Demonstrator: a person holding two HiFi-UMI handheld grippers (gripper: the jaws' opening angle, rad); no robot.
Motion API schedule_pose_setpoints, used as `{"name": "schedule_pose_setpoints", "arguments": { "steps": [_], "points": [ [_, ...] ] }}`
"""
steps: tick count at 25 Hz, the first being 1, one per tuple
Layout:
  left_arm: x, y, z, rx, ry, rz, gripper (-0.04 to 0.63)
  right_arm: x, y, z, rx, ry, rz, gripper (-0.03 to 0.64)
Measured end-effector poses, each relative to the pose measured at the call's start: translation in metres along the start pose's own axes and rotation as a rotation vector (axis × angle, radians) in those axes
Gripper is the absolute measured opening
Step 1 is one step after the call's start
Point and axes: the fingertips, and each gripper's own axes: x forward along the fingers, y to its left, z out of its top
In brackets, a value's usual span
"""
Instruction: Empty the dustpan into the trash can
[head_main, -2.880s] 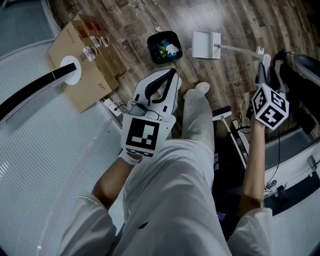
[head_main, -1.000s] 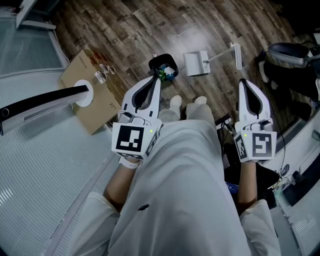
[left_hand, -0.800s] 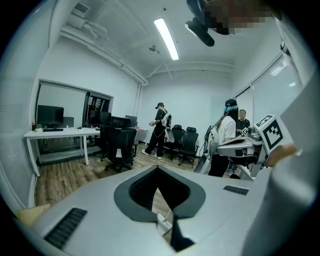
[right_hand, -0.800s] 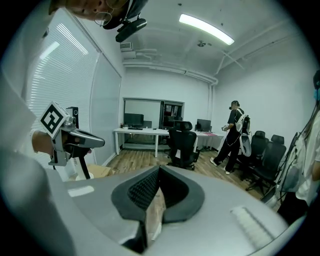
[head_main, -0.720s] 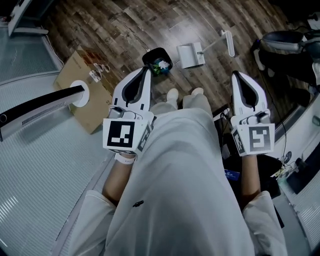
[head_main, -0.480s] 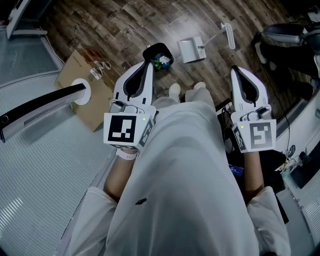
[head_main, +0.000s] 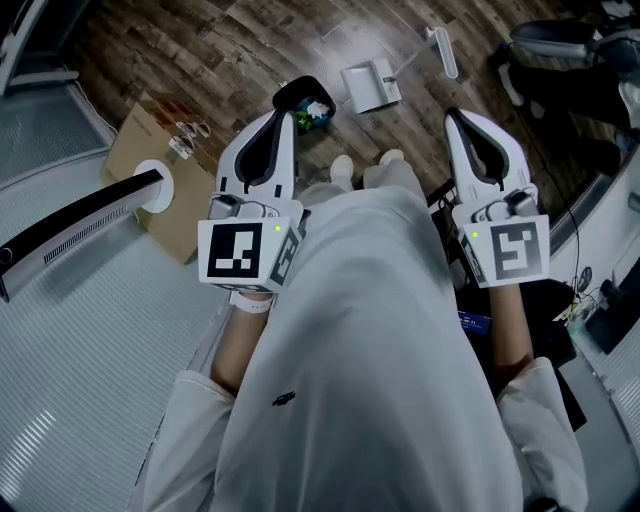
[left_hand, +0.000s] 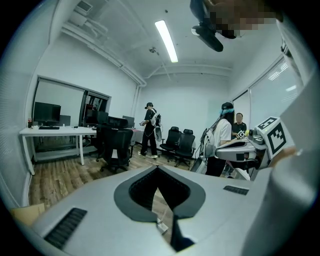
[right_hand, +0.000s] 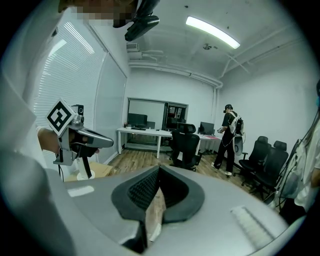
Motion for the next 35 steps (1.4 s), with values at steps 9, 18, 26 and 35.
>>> {"name": "schedule_pose_setpoints", "arguments": {
  "steps": [9, 18, 26, 35],
  "points": [
    [0.001, 0.001, 0.0, -0.001, -0.001, -0.009, 0.006, 0.005, 0.001, -0.001, 0.014, -0.002, 0.0, 0.012],
    [0.001, 0.002, -0.001, 0.006, 0.003, -0.018, 0.006, 0.011, 0.001, 0.0, 0.011, -0.002, -0.013, 0.012],
    [0.001, 0.001, -0.001, 0.007, 0.001, -0.021, 0.006, 0.009, -0.001, -0.002, 0.018, -0.001, -0.021, 0.012],
    [0.001, -0.001, 0.0, 0.014, 0.006, -0.021, 0.006, 0.011, 0.0, -0.002, 0.027, -0.007, -0.017, 0.012]
  ]
}}
